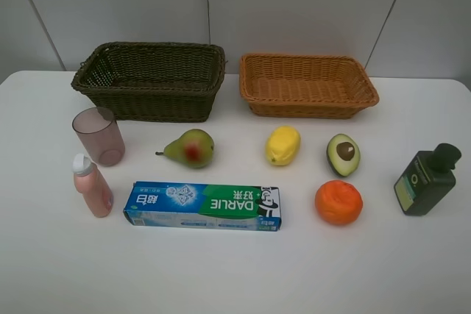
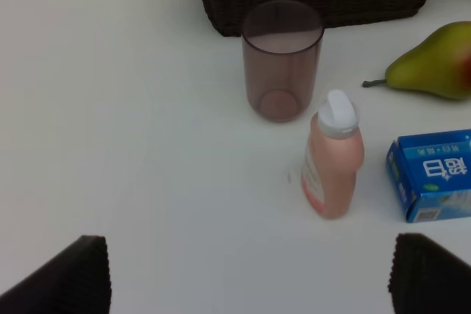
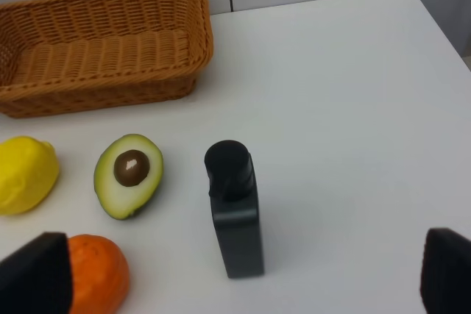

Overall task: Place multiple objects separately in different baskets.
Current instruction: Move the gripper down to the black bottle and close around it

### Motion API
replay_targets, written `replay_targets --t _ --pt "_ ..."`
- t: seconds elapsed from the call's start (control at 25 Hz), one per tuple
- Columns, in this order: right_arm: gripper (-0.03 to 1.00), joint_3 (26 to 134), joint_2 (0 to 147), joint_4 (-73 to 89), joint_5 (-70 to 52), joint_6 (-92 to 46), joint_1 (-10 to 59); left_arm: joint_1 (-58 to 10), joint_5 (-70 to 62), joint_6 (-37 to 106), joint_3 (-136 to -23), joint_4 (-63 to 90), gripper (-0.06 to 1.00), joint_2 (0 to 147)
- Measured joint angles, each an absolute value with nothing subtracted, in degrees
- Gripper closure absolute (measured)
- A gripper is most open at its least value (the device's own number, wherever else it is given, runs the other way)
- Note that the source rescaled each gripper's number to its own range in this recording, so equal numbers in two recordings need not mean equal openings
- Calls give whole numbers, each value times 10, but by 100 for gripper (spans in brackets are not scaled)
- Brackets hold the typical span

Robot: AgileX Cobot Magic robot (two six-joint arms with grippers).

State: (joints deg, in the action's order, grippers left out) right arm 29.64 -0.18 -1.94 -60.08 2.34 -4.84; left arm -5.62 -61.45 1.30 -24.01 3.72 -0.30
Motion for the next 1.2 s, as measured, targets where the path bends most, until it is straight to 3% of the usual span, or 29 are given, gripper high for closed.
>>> replay_targets --t 1.2 --pt "-3 296 -2 -19 -601 23 -48 -56 -615 13 -240 37 -5 -3"
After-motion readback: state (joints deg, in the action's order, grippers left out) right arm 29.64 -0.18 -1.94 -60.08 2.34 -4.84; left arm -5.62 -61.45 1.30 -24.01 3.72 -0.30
